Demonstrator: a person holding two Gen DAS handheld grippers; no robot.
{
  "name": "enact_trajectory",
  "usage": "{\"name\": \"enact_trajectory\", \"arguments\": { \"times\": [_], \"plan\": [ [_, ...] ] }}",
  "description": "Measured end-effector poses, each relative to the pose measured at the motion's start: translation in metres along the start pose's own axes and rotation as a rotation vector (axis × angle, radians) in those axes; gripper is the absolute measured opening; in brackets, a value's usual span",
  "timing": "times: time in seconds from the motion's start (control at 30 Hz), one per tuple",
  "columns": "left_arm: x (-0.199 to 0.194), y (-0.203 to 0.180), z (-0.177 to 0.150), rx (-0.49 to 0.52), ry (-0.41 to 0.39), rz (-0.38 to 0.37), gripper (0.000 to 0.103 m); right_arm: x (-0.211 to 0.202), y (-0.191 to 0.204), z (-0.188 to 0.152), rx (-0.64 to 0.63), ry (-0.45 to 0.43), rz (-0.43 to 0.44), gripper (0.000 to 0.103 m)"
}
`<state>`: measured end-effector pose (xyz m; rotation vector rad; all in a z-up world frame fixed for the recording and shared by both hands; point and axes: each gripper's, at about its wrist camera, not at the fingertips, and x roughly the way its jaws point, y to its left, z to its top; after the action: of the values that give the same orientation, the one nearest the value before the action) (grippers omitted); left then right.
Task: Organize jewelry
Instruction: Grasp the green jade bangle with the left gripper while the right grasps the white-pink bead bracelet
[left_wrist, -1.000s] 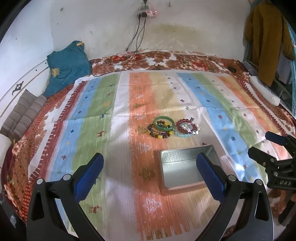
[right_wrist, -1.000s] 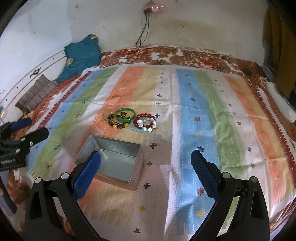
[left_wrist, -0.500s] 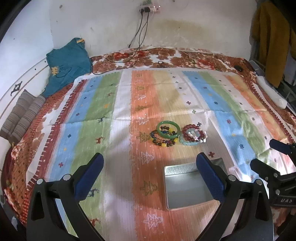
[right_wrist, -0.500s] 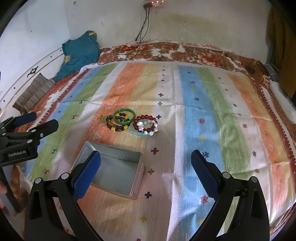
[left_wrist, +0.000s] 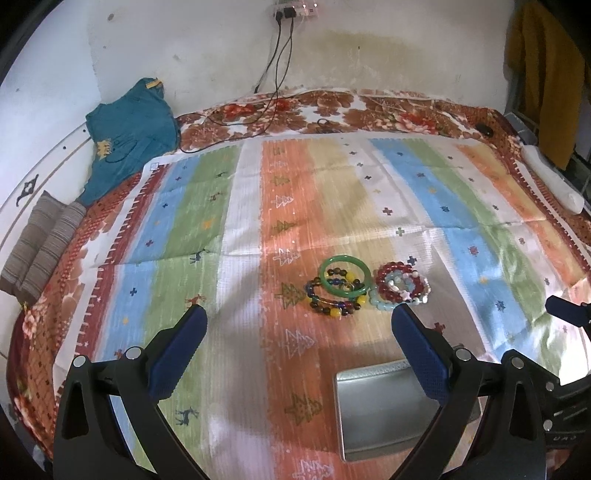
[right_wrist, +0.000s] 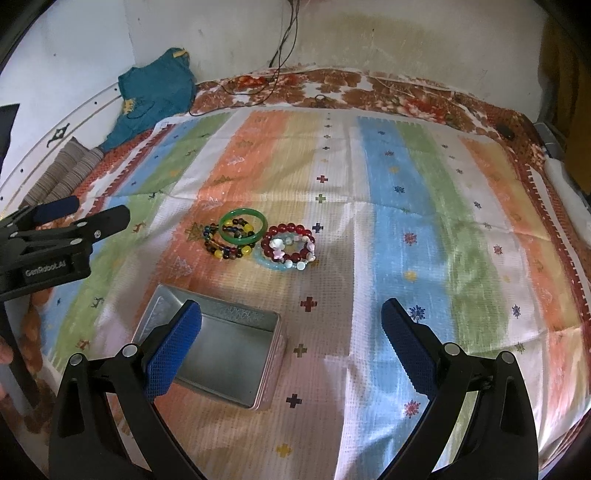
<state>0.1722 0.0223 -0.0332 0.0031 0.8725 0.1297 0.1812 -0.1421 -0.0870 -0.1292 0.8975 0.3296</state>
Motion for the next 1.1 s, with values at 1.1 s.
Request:
{"name": "enact_trajectory", "arguments": {
  "times": [1.1],
  "plan": [
    [0.105,0.016,0.025,-0.033,0.153,-0.041,0.097,0.082,-0.016,0.039,0.034,0.119,0.004,0.099]
  ]
}}
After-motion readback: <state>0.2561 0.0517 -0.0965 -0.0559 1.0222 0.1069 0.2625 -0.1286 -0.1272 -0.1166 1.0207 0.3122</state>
